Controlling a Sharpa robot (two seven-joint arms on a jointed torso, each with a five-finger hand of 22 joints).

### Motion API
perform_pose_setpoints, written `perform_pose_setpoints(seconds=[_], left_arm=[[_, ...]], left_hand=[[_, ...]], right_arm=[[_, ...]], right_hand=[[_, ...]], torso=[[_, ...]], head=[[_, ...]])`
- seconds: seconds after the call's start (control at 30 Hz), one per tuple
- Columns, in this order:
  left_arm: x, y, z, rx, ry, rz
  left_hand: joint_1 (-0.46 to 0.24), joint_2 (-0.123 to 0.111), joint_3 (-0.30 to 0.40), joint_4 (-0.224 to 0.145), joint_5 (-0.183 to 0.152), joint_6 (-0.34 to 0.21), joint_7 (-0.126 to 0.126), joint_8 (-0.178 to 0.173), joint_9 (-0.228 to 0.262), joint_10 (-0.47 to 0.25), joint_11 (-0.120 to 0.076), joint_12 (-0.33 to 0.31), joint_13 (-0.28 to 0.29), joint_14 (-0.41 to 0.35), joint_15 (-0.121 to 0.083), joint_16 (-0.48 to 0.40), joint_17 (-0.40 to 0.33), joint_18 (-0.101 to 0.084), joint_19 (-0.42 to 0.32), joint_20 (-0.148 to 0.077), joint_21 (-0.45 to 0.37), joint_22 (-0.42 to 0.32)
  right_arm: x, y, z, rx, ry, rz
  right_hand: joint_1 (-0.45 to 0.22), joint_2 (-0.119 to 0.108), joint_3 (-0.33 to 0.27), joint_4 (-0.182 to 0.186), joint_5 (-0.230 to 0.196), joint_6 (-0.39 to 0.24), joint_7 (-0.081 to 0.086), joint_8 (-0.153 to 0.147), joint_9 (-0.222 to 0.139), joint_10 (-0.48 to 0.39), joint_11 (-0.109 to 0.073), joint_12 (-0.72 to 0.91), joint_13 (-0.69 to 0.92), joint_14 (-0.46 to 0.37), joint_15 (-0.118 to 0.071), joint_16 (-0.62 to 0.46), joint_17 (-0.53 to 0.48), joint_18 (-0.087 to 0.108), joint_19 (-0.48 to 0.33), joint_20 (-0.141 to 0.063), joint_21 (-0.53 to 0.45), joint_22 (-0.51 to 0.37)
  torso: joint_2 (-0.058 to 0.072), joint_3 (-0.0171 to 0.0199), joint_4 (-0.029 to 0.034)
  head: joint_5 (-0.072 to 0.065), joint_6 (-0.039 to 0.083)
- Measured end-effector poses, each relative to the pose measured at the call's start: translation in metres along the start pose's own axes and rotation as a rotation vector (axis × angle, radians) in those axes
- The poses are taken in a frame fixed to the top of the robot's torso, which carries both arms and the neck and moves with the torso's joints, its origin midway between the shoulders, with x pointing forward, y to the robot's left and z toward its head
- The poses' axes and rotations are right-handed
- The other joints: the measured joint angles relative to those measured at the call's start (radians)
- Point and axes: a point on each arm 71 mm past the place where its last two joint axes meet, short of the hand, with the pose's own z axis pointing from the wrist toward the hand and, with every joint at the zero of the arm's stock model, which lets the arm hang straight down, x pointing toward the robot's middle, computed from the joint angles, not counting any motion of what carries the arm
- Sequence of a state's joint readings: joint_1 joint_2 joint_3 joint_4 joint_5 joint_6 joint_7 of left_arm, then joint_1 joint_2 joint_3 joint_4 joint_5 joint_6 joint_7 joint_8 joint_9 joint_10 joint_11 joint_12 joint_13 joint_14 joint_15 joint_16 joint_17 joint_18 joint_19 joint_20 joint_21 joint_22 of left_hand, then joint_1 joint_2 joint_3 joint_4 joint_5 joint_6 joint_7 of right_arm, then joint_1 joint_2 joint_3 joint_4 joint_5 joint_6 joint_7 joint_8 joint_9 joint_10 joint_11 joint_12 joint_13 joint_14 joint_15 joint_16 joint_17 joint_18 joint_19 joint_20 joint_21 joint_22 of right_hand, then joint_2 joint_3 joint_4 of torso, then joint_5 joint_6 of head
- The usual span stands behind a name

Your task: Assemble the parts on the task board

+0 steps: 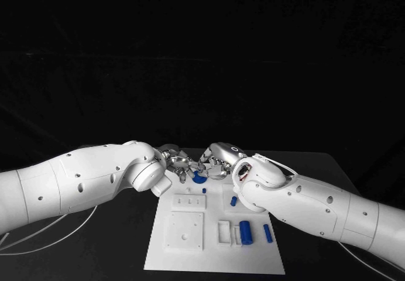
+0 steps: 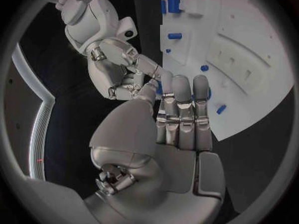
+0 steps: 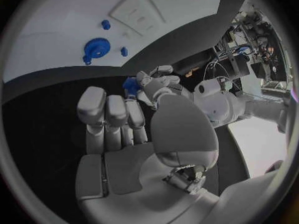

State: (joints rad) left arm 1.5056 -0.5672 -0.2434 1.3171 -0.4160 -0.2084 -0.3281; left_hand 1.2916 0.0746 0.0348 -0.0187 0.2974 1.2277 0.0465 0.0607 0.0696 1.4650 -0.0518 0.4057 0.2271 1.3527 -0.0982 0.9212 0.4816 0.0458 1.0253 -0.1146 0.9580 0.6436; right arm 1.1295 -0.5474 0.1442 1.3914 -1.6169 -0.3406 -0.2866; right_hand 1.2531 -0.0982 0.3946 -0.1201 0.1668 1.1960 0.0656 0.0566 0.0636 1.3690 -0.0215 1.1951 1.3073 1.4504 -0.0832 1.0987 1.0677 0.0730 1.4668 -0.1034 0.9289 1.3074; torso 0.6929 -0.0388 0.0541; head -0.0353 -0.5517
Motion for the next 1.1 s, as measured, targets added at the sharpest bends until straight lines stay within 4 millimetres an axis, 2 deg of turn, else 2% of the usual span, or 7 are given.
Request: perform_pose_setpoints(seconds=[0.03, 0.17, 0.33, 0.5, 0.57, 0.93, 1.1], left_arm=[[0.0001, -0.0001, 0.0, 0.0, 0.0, 0.0], [0.0009, -0.0006, 0.0004, -0.001, 0.003, 0.002], [0.0013, -0.0008, 0.0007, -0.001, 0.006, 0.003], [0.0015, -0.0007, 0.0007, -0.003, 0.008, 0.003], [0.0016, -0.0005, 0.0008, -0.004, 0.008, 0.003], [0.0018, 0.0004, 0.0, -0.005, 0.011, 0.003], [0.0023, -0.0002, -0.0006, -0.001, 0.015, 0.0]], left_hand=[[0.0, 0.0, 0.003, 0.0, 0.005, 0.001, 0.001, 0.0, 0.0, 0.0, 0.0, 0.001, 0.0, 0.0, 0.0, 0.001, 0.0, 0.0, 0.0, 0.0, 0.0, 0.0], [-0.024, -0.009, 0.071, -0.008, 0.101, 0.005, 0.005, -0.002, 0.0, 0.0, 0.0, 0.023, 0.002, 0.002, -0.002, 0.008, 0.007, 0.0, -0.004, -0.004, 0.0, 0.007], [-0.064, -0.027, 0.147, -0.027, 0.154, 0.005, 0.005, -0.002, 0.0, 0.002, -0.002, 0.059, 0.007, 0.013, -0.012, 0.022, 0.018, 0.0, -0.003, -0.015, 0.008, 0.016], [-0.087, -0.027, 0.169, -0.038, 0.166, 0.005, 0.005, -0.002, 0.0, 0.001, -0.014, 0.103, 0.017, 0.021, -0.018, 0.048, 0.037, 0.0, 0.002, -0.02, 0.016, 0.028], [-0.094, -0.026, 0.169, -0.038, 0.171, 0.005, 0.005, -0.002, 0.0, 0.002, -0.016, 0.122, 0.023, 0.022, -0.018, 0.066, 0.046, -0.011, -0.002, -0.023, 0.027, 0.035], [-0.108, -0.03, 0.169, -0.038, 0.174, 0.005, 0.005, -0.002, 0.0, 0.002, -0.024, 0.198, 0.054, 0.021, -0.029, 0.136, 0.066, -0.011, -0.007, -0.029, 0.048, 0.065], [-0.109, -0.034, 0.173, -0.042, 0.179, 0.005, 0.005, -0.002, 0.0, 0.002, -0.024, 0.205, 0.059, 0.021, -0.029, 0.147, 0.07, -0.011, -0.007, -0.029, 0.054, 0.07]], right_arm=[[0.0001, 0.0, 0.0, 0.0, 0.001, 0.0], [0.0007, -0.0002, -0.0002, 0.003, 0.002, -0.002], [0.0013, -0.0003, -0.0002, 0.005, 0.003, -0.003], [0.0018, -0.0003, -0.0001, 0.005, 0.004, -0.004], [0.002, -0.0003, -0.0001, 0.005, 0.004, -0.004], [0.0028, -0.0009, -0.0006, 0.005, 0.003, -0.003], [0.0042, -0.0028, -0.0016, 0.005, 0.002, 0.001]], right_hand=[[0.0, 0.0, 0.0, 0.0, 0.0, 0.0, 0.0, 0.0, 0.0, 0.0, 0.0, 0.0, 0.0, 0.0, 0.0, 0.0, 0.0, 0.0, 0.0, 0.0, 0.0, 0.0], [-0.003, -0.003, 0.0, 0.0, 0.0, 0.0, 0.0, -0.001, 0.001, 0.0, 0.0, 0.0, 0.0, 0.0, 0.0, 0.0, 0.0, 0.0, 0.0, 0.0, 0.0, 0.0], [-0.005, -0.005, 0.0, 0.0, 0.0, -0.003, -0.001, 0.003, 0.001, 0.0, 0.0, 0.0, 0.0, 0.0, 0.0, 0.0, 0.0, 0.0, 0.0, 0.0, 0.0, 0.0], [-0.006, -0.006, 0.0, 0.0, 0.0, -0.003, 0.0, 0.004, 0.001, 0.0, 0.0, 0.0, 0.0, 0.0, 0.0, 0.0, -0.001, 0.0, 0.0, 0.0, 0.0, 0.0], [-0.006, -0.006, 0.0, 0.0, 0.0, -0.003, -0.001, 0.004, 0.001, 0.0, 0.0, 0.0, 0.0, 0.0, 0.0, 0.0, -0.001, 0.0, 0.0, 0.0, 0.0, 0.0], [-0.005, -0.005, -0.018, 0.018, 0.0, -0.004, 0.001, 0.004, 0.0, 0.0, 0.0, -0.014, 0.001, 0.0, 0.0, -0.009, -0.007, 0.0, 0.0, 0.0, -0.007, 0.0], [-0.003, -0.029, -0.062, 0.048, -0.005, -0.044, 0.011, 0.01, 0.002, -0.006, 0.006, -0.026, -0.006, 0.0, 0.0, -0.016, -0.012, 0.001, 0.0, 0.0, -0.014, 0.0]], torso=[[0.0, 0.0, 0.0], [0.0, -0.0001, 0.0001], [0.0, -0.0001, -0.0001], [0.0, -0.0001, 0.0003], [0.0, -0.0001, 0.0005], [0.001, -0.0007, 0.0005], [0.001, -0.0007, 0.0005]], head=[[0.0, 0.0], [-0.001, -0.002], [-0.001, -0.004], [-0.003, -0.005], [-0.003, -0.006], [-0.002, -0.008], [-0.001, -0.008]])
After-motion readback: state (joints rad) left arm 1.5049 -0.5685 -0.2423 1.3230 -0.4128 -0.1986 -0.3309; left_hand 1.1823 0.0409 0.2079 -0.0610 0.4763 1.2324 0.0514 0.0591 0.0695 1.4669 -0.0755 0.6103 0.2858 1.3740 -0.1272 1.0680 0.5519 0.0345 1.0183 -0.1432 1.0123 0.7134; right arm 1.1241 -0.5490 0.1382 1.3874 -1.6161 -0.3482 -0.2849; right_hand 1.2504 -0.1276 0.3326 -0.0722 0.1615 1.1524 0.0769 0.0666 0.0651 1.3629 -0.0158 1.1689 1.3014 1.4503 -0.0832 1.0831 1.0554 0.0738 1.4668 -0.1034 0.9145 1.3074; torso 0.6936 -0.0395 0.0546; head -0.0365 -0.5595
